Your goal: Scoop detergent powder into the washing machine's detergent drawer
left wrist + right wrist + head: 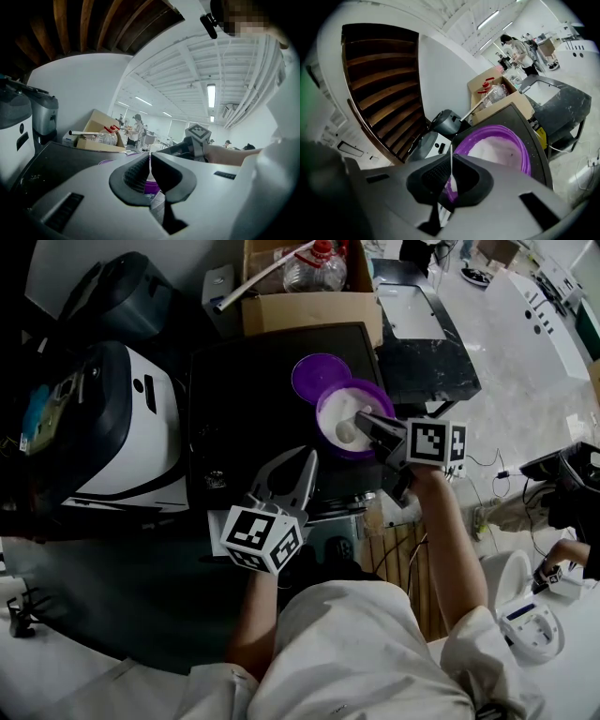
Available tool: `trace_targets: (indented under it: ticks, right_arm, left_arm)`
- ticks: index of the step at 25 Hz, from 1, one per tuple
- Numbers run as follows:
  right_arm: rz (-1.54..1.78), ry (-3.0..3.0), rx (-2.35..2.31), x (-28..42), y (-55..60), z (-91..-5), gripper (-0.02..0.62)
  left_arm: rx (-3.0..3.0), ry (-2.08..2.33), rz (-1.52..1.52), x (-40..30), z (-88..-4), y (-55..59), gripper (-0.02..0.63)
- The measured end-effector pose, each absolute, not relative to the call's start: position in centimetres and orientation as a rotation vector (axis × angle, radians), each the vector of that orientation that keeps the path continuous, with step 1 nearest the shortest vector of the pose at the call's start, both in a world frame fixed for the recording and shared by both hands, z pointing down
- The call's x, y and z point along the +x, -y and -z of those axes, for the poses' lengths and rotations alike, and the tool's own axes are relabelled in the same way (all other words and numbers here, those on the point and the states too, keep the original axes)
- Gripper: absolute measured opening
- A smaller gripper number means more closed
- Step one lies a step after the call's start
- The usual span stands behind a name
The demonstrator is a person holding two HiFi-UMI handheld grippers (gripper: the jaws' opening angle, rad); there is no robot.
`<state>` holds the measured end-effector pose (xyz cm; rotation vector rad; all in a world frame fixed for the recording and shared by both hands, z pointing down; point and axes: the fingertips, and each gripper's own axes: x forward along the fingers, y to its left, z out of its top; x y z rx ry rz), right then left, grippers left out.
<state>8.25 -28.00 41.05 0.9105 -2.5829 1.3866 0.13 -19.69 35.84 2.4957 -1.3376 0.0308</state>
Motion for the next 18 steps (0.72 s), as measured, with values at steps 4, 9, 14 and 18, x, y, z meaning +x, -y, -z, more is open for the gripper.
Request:
trace_targets:
  ticks: [4, 9, 14, 18]
  right_arm:
    - [-1.531, 2.605, 0.948, 9.0, 28.3, -40.8, 0.014]
    - [-1.726, 2.629, 0.972, 10.0, 28.7, -40.4, 0.014]
    - [-1.922, 2.652, 1.010, 11.2, 29.1, -40.6, 0.014]
    - [-2.063, 2.666, 1.018, 12.1, 29.2, -40.8, 0.014]
  left_arm:
    - [2.500, 1.337, -0.035, 0.2, -35.7, 19.7, 0.027]
    - [2.504, 1.344, -0.043, 0.5, -35.4, 19.6, 0.027]
    - [2.505, 1.367, -0.045, 0.5, -35.1, 19.3, 0.026]
    - [2.495, 1.389, -0.043, 0.5, -34.9, 18.8, 0.027]
